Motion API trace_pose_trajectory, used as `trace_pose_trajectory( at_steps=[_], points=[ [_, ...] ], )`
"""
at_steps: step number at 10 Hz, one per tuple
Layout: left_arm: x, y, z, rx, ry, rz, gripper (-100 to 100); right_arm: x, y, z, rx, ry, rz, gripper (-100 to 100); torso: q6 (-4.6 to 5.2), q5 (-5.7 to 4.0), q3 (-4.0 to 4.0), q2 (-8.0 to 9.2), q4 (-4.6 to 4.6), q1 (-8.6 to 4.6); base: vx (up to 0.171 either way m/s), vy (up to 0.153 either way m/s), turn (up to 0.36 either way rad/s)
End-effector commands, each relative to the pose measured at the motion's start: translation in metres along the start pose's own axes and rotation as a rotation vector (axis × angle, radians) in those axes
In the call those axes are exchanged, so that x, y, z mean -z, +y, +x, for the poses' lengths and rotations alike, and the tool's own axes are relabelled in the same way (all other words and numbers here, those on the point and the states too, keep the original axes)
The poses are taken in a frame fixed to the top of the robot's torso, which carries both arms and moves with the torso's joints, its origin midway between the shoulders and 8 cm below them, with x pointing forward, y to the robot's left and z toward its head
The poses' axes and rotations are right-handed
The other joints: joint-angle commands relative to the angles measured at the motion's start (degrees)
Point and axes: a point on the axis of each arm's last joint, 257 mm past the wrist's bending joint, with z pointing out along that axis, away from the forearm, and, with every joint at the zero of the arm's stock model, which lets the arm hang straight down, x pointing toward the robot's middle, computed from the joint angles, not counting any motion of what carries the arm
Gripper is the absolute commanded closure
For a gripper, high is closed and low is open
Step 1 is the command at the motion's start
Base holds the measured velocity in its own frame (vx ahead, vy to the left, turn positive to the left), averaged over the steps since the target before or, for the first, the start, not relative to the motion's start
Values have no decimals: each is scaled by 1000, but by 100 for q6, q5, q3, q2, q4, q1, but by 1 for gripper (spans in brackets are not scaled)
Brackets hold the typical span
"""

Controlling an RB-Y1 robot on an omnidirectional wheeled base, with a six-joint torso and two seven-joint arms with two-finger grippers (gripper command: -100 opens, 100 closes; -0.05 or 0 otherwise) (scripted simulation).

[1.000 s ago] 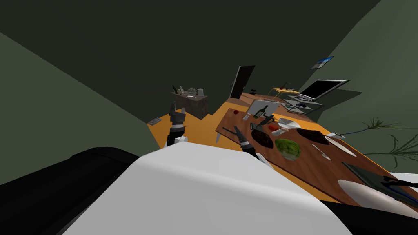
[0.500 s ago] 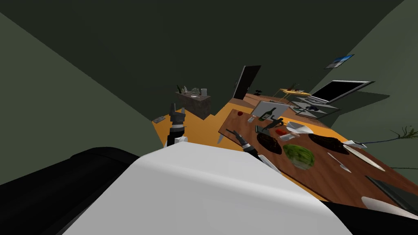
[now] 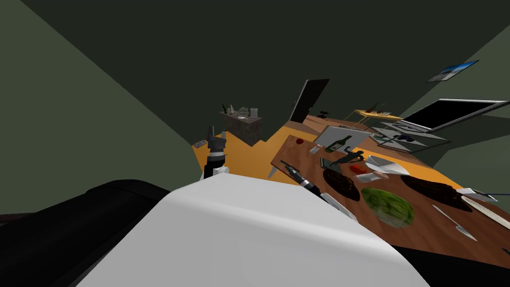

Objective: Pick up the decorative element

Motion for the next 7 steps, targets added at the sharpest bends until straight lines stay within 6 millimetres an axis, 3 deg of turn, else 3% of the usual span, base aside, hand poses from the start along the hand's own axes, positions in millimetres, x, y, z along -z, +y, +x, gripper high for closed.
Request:
trace_pose_trajectory(
  at_steps=[1, 3, 4, 5, 6, 7],
  points=[
    [0, 0, 0, 0, 0, 0, 0, 5, -12, 2, 33, 39, 21, -100, 0, 0, 0, 0, 0, 0, 35, 43, 78],
    [0, 0, 0, 0, 0, 0, 0, 28, -45, 25, 121, 167, 80, -100, 1, 0, -1, -2, 0, 0, 54, 64, 210],
    [0, 0, 0, 0, 0, 0, 0, 34, -54, 22, 136, 180, 98, -100, -3, 1, -6, -11, -2, 4, 52, 43, 112],
    [0, 0, 0, 0, 0, 0, 0, 51, -74, 31, 184, 250, 136, -100, 4, 1, -4, -6, -2, -2, 56, 45, 185],
    [0, 0, 0, 0, 0, 0, 0, 52, -75, 30, 188, 252, 138, -100, 0, 0, -4, -7, -1, -2, 47, 33, 74],
    [0, 0, 0, 0, 0, 0, 0, 71, -96, 37, 239, 324, 177, -100, 5, -1, -2, -3, -1, -5, 53, 43, 171]
  ],
)
